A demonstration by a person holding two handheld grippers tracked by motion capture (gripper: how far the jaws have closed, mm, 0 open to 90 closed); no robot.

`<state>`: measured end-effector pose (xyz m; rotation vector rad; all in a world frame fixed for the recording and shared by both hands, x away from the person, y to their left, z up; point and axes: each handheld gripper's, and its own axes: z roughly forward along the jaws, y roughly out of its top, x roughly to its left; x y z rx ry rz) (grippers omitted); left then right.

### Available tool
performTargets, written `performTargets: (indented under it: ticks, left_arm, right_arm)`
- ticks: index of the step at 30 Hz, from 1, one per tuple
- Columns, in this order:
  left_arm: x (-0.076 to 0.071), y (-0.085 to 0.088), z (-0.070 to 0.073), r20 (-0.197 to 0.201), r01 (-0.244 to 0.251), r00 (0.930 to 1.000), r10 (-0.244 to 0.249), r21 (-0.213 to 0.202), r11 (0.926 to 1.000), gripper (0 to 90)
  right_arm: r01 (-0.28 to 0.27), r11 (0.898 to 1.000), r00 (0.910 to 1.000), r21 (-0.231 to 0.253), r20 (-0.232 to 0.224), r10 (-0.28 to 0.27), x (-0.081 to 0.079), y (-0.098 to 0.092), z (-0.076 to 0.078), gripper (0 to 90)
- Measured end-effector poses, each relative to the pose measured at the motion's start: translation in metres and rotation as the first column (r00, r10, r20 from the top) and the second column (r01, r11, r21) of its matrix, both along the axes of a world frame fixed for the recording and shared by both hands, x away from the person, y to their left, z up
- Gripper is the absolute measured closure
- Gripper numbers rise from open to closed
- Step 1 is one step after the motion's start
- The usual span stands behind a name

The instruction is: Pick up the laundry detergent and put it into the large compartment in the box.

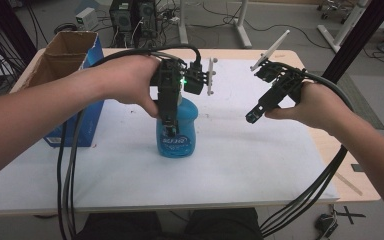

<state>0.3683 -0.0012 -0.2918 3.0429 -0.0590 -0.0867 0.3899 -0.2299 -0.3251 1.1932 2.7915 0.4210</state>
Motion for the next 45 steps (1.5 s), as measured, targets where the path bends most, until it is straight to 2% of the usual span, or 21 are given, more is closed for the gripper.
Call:
performTargets:
  ticks: [12, 45]
  left_arm:
    - [0.0004, -0.0013, -0.0021, -0.015, -0.002, 0.9999, 0.002, 0.006, 1.0000, 24.2]
    - [0.0020, -0.0035, -0.0042, 0.007, -0.006, 1.0000, 0.005, 0.025, 0.9997, 30.3]
  right_arm:
    - [0.001, 1.000, 1.0000, 0.000, -0.002, -0.001, -0.0001, -0.0006, -0.0009, 13.5]
    - [0.004, 1.000, 1.0000, 0.004, -0.004, -0.004, -0.0014, -0.0014, -0.0028, 13.5]
